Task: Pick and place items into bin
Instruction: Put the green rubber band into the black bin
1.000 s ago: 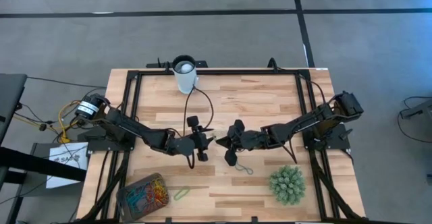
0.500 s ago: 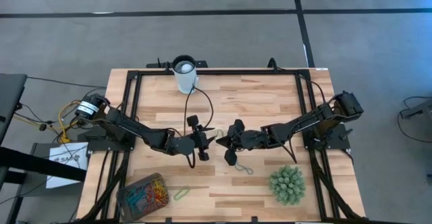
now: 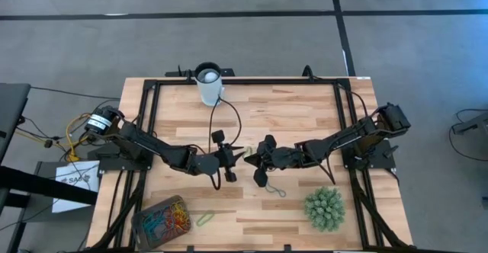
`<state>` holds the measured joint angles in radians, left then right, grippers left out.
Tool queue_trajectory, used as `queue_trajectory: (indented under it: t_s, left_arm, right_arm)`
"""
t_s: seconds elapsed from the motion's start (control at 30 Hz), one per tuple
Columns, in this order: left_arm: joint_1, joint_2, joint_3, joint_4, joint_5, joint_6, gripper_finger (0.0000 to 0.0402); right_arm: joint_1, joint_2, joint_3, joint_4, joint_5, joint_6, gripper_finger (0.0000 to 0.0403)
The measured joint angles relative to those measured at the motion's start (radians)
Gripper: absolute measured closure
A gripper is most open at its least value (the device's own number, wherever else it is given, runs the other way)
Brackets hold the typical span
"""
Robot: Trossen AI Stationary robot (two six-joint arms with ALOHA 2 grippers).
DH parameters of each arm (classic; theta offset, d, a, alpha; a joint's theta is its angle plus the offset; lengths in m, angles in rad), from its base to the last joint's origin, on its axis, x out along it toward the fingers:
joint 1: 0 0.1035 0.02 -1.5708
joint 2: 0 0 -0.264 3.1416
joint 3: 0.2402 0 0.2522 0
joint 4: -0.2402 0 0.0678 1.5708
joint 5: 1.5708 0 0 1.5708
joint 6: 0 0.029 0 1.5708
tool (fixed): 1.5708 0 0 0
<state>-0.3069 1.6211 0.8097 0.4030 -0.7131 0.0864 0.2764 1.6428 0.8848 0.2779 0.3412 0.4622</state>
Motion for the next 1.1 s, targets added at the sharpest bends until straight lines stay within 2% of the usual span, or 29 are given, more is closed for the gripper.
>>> queue_trajectory:
  t_s: [0.27, 0.47, 0.67, 0.87, 1.0, 1.1]
  left_arm:
    - [0.000, 0.000, 0.000, 0.000, 0.031, 0.000, 0.0389]
    - [0.000, 0.000, 0.000, -0.001, 0.037, 0.000, 0.0399]
    - [0.000, 0.000, 0.000, -0.031, 0.068, 0.041, 0.0366]
    - [0.000, 0.000, 0.000, -0.083, 0.072, -0.025, 0.0314]
    - [0.000, 0.000, 0.000, -0.078, 0.041, -0.007, 0.0288]
    - [0.000, 0.000, 0.000, -0.061, 0.026, -0.006, 0.0276]
  right_arm:
    - [-0.001, 0.000, 0.000, 0.000, 0.000, -0.001, 0.0402]
    - [-0.001, 0.000, 0.000, 0.000, 0.000, -0.003, 0.0402]
    - [-0.001, 0.000, 0.000, -0.002, 0.000, -0.003, 0.0401]
    - [0.000, -0.001, 0.000, -0.014, -0.005, 0.049, 0.0402]
    - [-0.009, -0.008, 0.000, 0.001, -0.072, 0.062, 0.0402]
    - [-0.027, -0.008, 0.000, -0.003, -0.166, 0.090, 0.0402]
